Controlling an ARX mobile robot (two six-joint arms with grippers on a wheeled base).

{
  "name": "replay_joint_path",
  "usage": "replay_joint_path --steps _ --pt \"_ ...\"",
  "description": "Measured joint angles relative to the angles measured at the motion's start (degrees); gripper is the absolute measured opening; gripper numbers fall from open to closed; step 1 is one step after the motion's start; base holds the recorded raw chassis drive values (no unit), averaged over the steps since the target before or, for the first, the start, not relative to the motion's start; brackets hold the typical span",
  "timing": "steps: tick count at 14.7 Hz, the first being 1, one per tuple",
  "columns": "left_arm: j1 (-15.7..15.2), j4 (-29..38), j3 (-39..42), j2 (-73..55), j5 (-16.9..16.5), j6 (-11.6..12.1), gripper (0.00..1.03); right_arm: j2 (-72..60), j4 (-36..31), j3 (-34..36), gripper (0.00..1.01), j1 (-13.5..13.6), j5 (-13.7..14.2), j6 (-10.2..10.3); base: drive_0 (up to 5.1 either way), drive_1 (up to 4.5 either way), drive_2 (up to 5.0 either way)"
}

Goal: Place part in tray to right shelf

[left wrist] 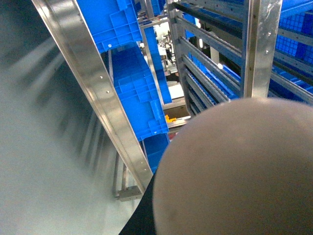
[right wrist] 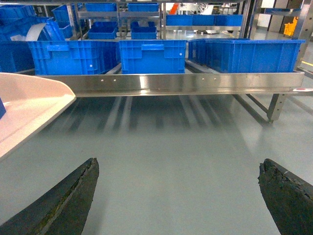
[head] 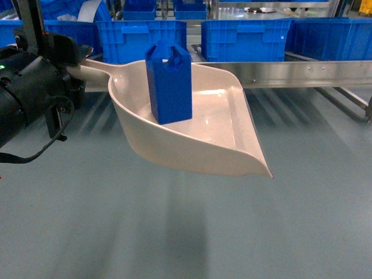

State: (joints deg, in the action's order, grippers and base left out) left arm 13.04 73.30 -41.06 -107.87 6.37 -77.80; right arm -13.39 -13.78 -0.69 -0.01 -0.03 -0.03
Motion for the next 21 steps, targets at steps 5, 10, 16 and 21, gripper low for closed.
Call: replay_joint_path --steps 5,10,16,21 --pt "0.0 0.2 0.0 0.0 0.0 0.0 0.12 0.0 -0.3 0.0 0.98 0.0 0.0 0.0 3.6 1.29 -4.7" --pt "0.3 0.2 0.0 0.0 0.0 0.0 0.12 0.0 0.0 0.0 0.98 0.0 0.1 0.0 3.3 2.49 -4.1" --pt "0.2 0.0 0.0 0.0 -0.1 0.1 0.12 0.0 -0.1 0.0 0.98 0.0 0.1 0.0 0.2 4.49 -4.0" --pt "0.5 0.0 0.0 0.0 -0.4 0.0 0.12 0.0 -0.1 0.0 0.98 0.0 0.2 0.0 1.2 5.48 -3.1"
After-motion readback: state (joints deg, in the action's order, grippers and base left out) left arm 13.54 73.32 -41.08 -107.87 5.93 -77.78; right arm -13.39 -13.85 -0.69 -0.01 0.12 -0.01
